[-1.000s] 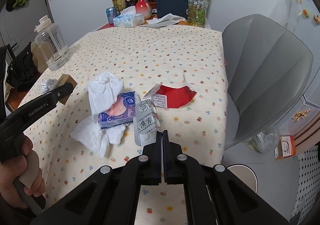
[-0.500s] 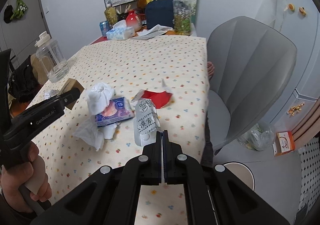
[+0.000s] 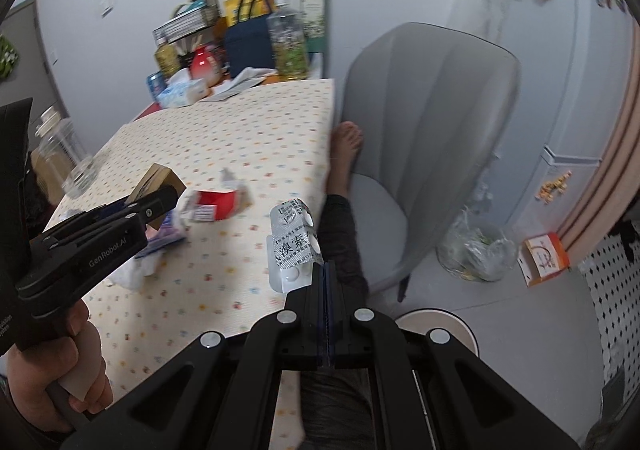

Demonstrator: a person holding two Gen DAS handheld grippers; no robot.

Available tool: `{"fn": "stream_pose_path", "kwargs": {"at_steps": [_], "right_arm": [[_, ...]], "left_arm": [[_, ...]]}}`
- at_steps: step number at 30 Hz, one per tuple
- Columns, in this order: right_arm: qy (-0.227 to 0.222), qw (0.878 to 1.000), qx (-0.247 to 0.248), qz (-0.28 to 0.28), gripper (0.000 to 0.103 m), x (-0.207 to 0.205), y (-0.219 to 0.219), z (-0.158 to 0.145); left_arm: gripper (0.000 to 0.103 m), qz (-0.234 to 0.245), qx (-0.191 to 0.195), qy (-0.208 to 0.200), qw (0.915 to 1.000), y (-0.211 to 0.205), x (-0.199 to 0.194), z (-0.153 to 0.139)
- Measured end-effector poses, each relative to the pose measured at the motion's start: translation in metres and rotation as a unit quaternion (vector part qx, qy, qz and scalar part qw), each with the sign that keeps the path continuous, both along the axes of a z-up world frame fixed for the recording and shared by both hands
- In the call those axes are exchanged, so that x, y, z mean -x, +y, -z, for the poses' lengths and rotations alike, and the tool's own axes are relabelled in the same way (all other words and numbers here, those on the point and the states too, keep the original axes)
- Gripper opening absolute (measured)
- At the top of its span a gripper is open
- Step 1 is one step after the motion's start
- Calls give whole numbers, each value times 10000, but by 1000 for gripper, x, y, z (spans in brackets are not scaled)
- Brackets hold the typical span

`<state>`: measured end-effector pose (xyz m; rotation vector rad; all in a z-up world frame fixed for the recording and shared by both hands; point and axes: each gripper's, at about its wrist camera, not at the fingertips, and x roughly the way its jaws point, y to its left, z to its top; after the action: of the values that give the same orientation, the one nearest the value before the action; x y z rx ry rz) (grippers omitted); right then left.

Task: Collect trash
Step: 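Carry the box and paper packet in both tools over the trash bin, then open the right tool to drop the packet while the left tool drops the box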

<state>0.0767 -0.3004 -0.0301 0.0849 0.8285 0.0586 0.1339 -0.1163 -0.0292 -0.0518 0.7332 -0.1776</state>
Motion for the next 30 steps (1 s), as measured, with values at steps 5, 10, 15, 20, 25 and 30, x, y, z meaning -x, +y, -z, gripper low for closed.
{"fn": "stream_pose_path", "kwargs": {"at_steps": [5, 10, 15, 20, 25, 30], "right_arm": [[11, 9994, -100, 341, 2, 9, -36, 6], [81, 9976, -226, 645, 2, 15, -70, 17], [196, 9944, -375, 970, 3, 20, -103, 33], [349, 9902, -460, 1269, 5, 22, -132, 51], [440, 9855, -544, 1547, 13, 28, -156, 64], [323, 9800, -462, 1907, 55, 42, -177, 68]], "left_arm": [[36, 349, -112, 36, 9993, -38, -2, 2], [36, 705, -268, 103, 9971, -80, -4, 7], [36, 1028, -424, 215, 9936, -117, -7, 17], [36, 1296, -560, 338, 9894, -152, -12, 29], [36, 1556, -704, 468, 9842, -186, -14, 43], [36, 1770, -816, 585, 9791, -211, -14, 56]]}}
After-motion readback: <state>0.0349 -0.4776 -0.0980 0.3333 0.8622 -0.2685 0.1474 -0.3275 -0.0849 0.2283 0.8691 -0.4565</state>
